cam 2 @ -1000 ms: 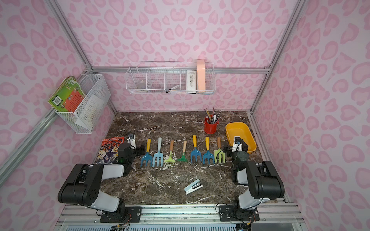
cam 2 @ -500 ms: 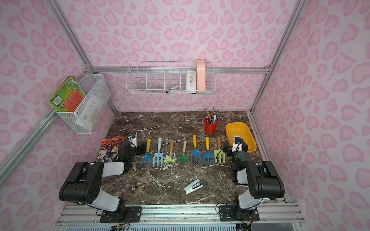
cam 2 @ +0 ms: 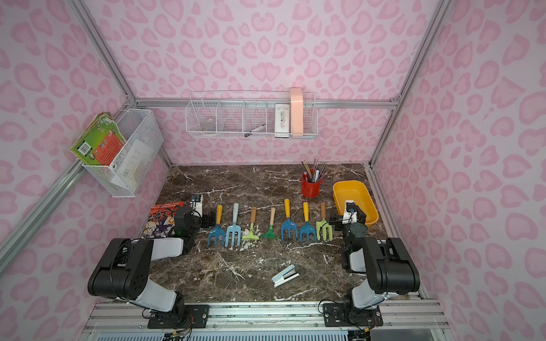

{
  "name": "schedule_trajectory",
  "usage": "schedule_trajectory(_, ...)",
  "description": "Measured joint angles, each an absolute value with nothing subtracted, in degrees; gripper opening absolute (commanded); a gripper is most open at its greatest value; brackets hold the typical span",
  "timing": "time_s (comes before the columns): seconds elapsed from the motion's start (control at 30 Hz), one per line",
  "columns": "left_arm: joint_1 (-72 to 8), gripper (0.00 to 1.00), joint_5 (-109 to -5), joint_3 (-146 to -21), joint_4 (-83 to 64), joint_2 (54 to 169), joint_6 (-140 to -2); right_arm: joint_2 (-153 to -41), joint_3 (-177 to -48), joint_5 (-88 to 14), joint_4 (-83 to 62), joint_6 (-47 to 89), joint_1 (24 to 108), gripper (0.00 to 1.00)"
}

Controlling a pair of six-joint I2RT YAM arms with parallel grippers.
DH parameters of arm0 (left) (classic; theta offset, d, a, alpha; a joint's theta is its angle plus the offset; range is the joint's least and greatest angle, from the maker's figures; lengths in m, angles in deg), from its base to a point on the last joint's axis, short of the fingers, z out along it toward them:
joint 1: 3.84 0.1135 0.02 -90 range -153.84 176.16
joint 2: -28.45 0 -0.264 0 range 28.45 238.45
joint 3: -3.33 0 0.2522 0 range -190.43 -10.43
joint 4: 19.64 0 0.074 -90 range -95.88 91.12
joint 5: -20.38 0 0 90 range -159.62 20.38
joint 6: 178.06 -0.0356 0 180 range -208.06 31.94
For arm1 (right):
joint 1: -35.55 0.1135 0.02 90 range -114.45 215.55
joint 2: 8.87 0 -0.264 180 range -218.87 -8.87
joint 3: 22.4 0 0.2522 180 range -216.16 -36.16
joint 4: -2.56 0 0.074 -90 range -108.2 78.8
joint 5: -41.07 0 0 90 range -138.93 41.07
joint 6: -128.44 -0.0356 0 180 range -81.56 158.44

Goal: Take the hand rake out of the storage box
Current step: Reset both arms

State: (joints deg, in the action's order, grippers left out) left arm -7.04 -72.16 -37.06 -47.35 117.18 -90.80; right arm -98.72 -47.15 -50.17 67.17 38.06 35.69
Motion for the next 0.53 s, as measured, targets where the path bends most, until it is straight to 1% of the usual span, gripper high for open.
schedule_trajectory(0.23, -6.95, 0.98, -72.14, -36.95, -47.37, 117.07, -90.80, -98.69, -46.21, -51.43, 67.91, 38.30, 37.15, 0.99)
schedule_trajectory(0.37, -6.98, 0.98, -72.14, -36.95, -47.37, 117.07, -90.80, -98.69, -44.28, -54.28, 70.44, 38.69, 38.40, 0.99)
schedule_trajectory(0.53, -7.02, 0.99, -72.14, -36.95, -47.35, 117.07, -90.80, -98.80, -45.68, -58.73, 70.53, 38.15, 38.46, 0.99)
